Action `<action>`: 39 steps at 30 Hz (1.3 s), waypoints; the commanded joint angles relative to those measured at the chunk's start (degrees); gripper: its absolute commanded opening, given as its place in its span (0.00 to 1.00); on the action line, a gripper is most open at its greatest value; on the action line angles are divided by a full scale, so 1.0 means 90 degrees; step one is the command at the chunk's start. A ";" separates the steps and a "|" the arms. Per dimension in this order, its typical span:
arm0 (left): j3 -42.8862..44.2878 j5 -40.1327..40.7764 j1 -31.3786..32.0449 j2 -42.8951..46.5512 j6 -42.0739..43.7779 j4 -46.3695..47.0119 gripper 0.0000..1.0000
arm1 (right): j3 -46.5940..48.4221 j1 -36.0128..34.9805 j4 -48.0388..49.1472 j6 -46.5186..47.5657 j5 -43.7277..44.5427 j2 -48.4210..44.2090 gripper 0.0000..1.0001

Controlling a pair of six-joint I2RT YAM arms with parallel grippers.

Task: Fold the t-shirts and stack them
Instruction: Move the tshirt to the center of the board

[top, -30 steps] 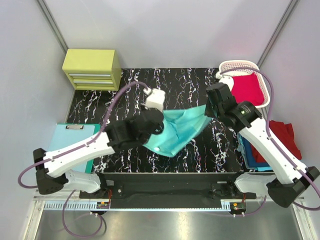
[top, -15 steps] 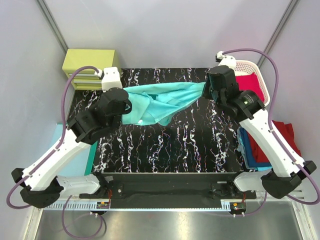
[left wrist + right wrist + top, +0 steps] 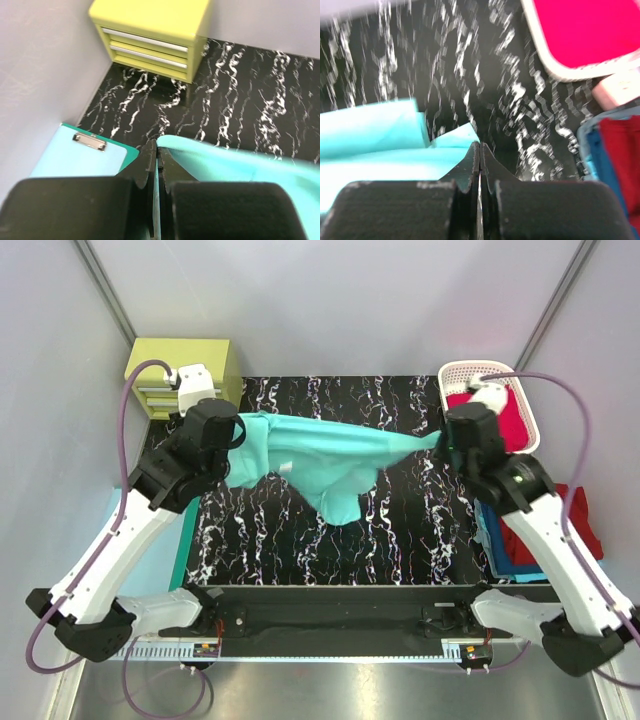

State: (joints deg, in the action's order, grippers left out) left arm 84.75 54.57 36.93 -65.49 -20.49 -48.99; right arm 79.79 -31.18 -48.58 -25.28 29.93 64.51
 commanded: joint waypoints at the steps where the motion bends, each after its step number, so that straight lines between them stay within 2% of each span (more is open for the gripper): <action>1: 0.0359 0.0422 -0.0255 0.0021 0.0148 0.0073 0.00 | 0.0470 0.0514 -0.0120 0.0211 0.0658 -0.0429 0.00; 5: 0.0300 0.0266 -0.0499 0.0031 0.0011 -0.0006 0.00 | 0.0578 0.0681 -0.0052 0.0181 0.0669 -0.0712 0.00; 8: 0.0135 0.0080 -0.0538 0.0051 -0.0037 -0.0006 0.00 | 0.0529 0.0710 -0.0120 0.0172 0.0269 -0.0557 0.00; 14: -0.0344 -0.0544 -0.0714 -0.0183 -0.0311 0.0004 0.03 | -0.0115 0.0691 -0.0023 -0.0082 -0.0249 -0.0244 0.00; 21: -0.0959 -0.1472 -0.0734 -0.0574 -0.0691 0.0101 0.04 | -0.0564 0.0691 0.0250 -0.0188 -0.1653 0.0244 0.00; 27: -0.1331 -0.1873 -0.0675 -0.0740 -0.0517 0.0667 0.05 | -0.0672 0.0399 0.0359 0.0103 -0.2202 0.0137 0.00; 37: -0.0570 -0.1990 -0.0675 -0.1696 -0.0379 0.0883 0.05 | -0.0165 -0.0041 -0.0110 0.0426 -0.2495 -0.0029 0.00; 39: -0.0307 -0.2078 -0.0656 -0.1737 -0.0370 0.0951 0.05 | 0.0049 -0.0119 -0.0149 0.0513 -0.2845 -0.0068 0.00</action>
State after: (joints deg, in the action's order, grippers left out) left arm 76.38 37.65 30.85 -80.42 -24.40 -43.79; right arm 75.11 -31.20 -49.41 -23.03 8.80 66.32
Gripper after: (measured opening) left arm 0.056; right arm 0.009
